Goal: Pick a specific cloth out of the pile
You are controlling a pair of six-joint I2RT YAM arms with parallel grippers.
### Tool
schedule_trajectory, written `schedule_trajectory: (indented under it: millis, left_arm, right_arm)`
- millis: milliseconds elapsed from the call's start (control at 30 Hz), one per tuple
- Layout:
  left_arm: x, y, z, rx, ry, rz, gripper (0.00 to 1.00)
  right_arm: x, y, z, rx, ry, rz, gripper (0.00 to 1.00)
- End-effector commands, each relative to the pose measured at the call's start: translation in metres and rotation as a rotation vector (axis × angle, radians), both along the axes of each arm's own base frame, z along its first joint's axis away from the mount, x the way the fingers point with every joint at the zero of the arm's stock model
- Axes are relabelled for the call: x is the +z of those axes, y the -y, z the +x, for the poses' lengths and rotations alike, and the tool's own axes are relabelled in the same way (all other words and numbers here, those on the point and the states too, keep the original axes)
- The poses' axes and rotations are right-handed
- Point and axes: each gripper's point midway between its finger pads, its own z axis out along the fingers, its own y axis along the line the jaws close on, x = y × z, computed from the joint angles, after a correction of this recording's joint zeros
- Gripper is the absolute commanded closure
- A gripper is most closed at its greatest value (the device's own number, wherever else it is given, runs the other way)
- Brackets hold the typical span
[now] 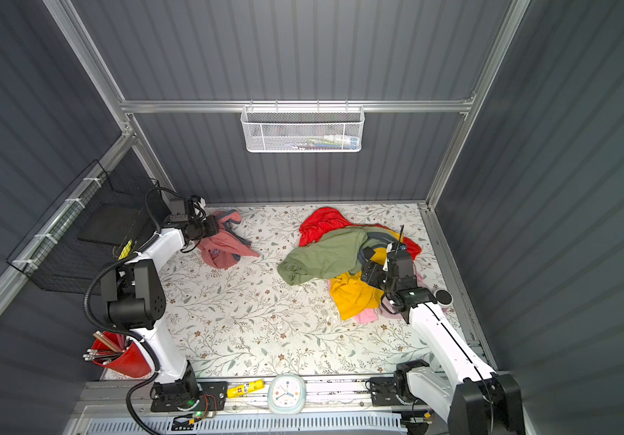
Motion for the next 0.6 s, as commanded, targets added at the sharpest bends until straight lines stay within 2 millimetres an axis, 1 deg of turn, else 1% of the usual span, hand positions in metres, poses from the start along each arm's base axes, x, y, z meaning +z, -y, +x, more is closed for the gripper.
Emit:
schedule_trajectory:
  millis: [0, 33, 100, 300, 333, 367, 433, 467, 567]
  left_arm:
    - [-0.022, 0.009, -0.01, -0.001, -0.027, 0.1, 1.0]
    - [-0.028, 0.015, -0.014, -0.01, -0.04, 0.14, 1.0]
    - [-0.04, 0.015, -0.02, 0.014, -0.066, 0.204, 1.0]
    - [-0.086, 0.0, -0.035, 0.093, -0.242, 0.253, 1.0]
    - [-0.099, -0.002, -0.039, 0.092, -0.294, 0.263, 1.0]
    - [-0.094, -0.002, -0.032, 0.096, -0.301, 0.266, 1.0]
    - [-0.103, -0.002, -0.033, 0.099, -0.342, 0.265, 1.0]
    - [-0.104, 0.001, -0.032, 0.097, -0.345, 0.253, 1.0]
    - [-0.096, 0.005, -0.028, 0.103, -0.323, 0.215, 1.0]
  right_arm:
    - [-0.001, 0.005, -0.003, -0.019, -0.004, -0.018, 0.21]
    - [-0.001, 0.005, -0.003, -0.02, -0.004, -0.016, 0.2]
    - [-0.001, 0.005, -0.004, -0.022, -0.006, -0.013, 0.2]
    - [-0.002, 0.006, -0.006, -0.024, -0.01, -0.014, 0.2]
    - [-0.002, 0.006, -0.006, -0.026, -0.01, -0.016, 0.21]
    - [-0.001, 0.006, -0.006, -0.026, -0.01, -0.016, 0.21]
    - [-0.001, 0.007, -0.006, -0.026, -0.009, -0.018, 0.21]
    - [-0.001, 0.007, -0.006, -0.027, -0.011, -0.017, 0.21]
    - [-0.001, 0.007, -0.006, -0.028, -0.012, -0.017, 0.21]
